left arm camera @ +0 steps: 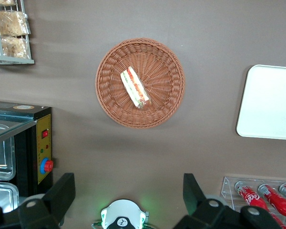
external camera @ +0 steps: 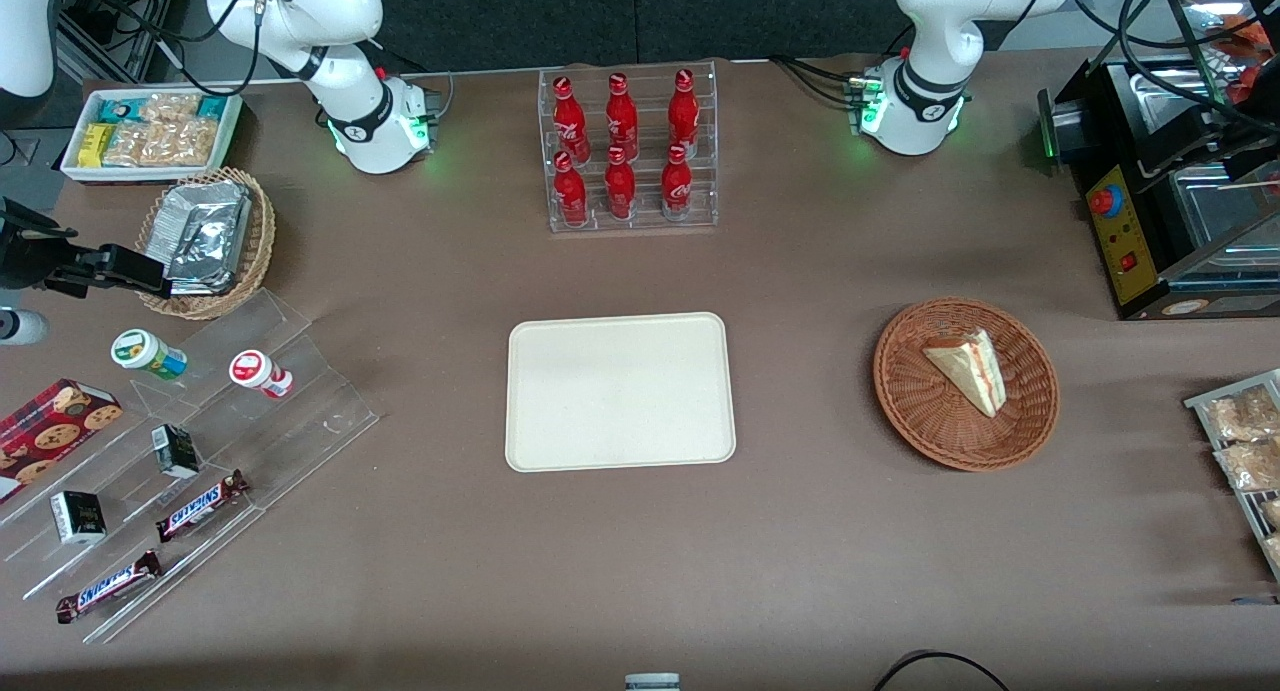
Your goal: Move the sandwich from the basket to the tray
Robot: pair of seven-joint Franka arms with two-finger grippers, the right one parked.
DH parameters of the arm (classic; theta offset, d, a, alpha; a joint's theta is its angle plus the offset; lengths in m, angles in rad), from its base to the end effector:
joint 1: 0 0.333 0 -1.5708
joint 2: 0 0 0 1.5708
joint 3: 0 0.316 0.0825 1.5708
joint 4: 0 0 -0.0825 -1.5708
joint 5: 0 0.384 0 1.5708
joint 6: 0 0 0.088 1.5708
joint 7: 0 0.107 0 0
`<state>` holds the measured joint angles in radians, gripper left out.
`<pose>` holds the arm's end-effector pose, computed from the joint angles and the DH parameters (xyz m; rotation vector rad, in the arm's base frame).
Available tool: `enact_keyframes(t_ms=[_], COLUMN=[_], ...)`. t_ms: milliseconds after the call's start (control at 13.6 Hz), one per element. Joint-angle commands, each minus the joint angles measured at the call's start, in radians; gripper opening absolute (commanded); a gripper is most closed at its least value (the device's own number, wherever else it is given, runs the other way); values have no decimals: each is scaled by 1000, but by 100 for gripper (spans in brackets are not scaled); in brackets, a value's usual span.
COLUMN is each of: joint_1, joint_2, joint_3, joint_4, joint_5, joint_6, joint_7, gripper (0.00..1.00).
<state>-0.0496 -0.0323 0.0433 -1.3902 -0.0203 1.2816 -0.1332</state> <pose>0.5097 -0.0053 0.6999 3.1178 0.1901 -0.1213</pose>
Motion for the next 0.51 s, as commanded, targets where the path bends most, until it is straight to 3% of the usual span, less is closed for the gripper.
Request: enact_keyframes(t_ms=[0,440], joint_1=[-10,-6], joint_2=[22,136], joint_3=[10,18], joint_4=[36,-30], joint_5=[-13,14], joint_6=[-25,31], joint_7=[10,-117], gripper=[100,100])
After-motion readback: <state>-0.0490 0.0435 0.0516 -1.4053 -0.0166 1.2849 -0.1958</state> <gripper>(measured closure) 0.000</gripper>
